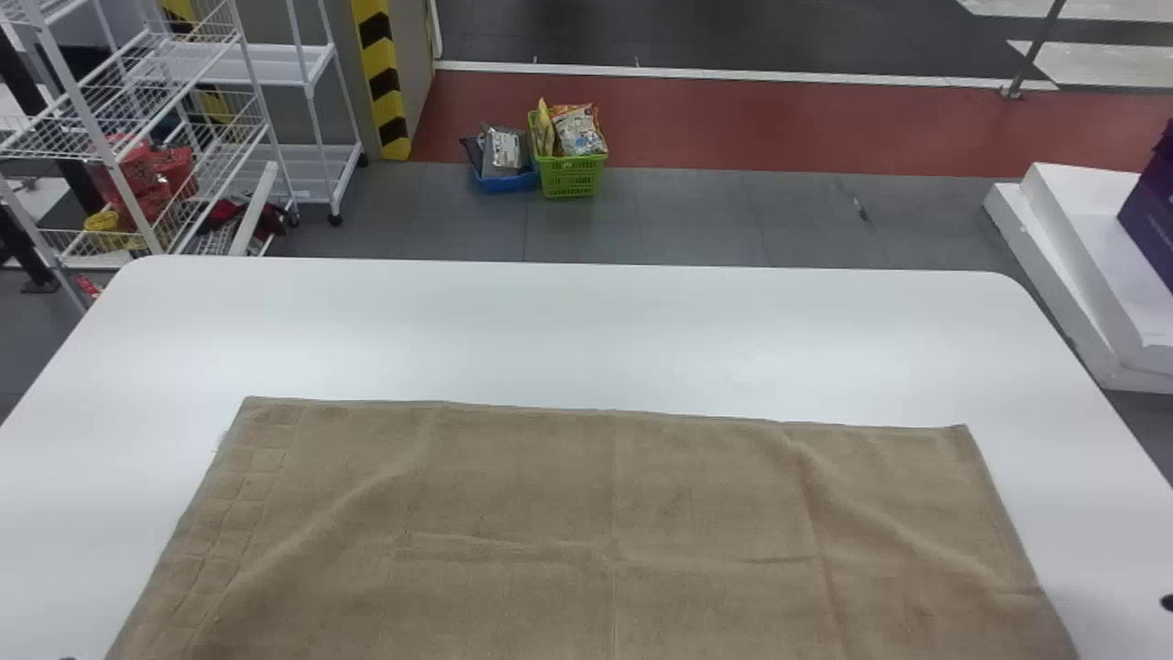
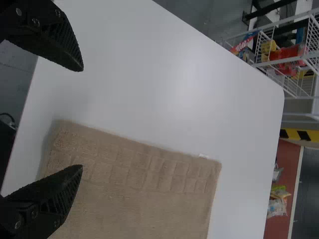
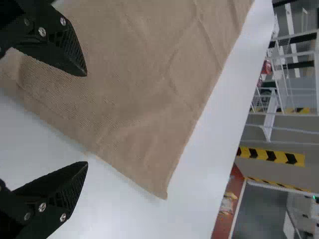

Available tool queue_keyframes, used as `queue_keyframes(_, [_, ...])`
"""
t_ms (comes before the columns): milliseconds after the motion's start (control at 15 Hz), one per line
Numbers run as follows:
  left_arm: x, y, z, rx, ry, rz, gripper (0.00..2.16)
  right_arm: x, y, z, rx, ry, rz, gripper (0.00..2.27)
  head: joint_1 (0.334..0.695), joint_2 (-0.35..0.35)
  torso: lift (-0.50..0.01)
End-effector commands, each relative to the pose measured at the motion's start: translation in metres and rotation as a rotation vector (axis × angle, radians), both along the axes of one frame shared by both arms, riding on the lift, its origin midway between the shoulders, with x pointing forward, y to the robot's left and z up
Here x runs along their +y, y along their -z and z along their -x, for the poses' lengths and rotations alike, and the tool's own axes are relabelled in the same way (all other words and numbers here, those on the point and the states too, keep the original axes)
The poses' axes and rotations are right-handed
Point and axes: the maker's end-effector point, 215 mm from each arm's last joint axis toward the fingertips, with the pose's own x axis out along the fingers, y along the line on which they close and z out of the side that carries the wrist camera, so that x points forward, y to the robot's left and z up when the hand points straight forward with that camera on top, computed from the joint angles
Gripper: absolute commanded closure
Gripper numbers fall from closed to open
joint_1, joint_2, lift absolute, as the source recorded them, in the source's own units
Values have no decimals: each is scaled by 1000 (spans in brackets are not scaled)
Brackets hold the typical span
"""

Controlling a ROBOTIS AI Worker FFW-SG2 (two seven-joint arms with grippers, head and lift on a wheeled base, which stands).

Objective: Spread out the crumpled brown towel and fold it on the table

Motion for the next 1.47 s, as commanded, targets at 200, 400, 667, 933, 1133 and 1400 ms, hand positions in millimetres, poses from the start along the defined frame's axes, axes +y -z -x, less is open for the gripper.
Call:
queue_keyframes(200, [-25, -25, -84, -171, 76, 84, 46, 34, -18, -74, -112, 58, -130, 144, 695, -33, -127])
queue_keyframes(400, [-46, -51, -152, -325, 193, 18, 66, 45, -29, -122, -161, 81, -231, 147, 695, -19, -127])
queue_keyframes(667, [-79, -37, -202, -311, 288, 46, 70, 34, -22, -171, -84, 164, -340, 194, 695, -48, -127])
queue_keyframes(933, [-84, -16, -249, -340, 361, -42, 70, 32, -7, -189, 35, 216, -431, 282, 695, -78, -127])
queue_keyframes(1133, [-83, -2, -258, -318, 400, -42, 70, 25, 3, -199, 81, 230, -433, 282, 695, -80, -127])
queue_keyframes(1400, [-83, 11, -263, -286, 437, -7, 76, -2, 16, -210, 135, 269, -413, 286, 695, -94, -127])
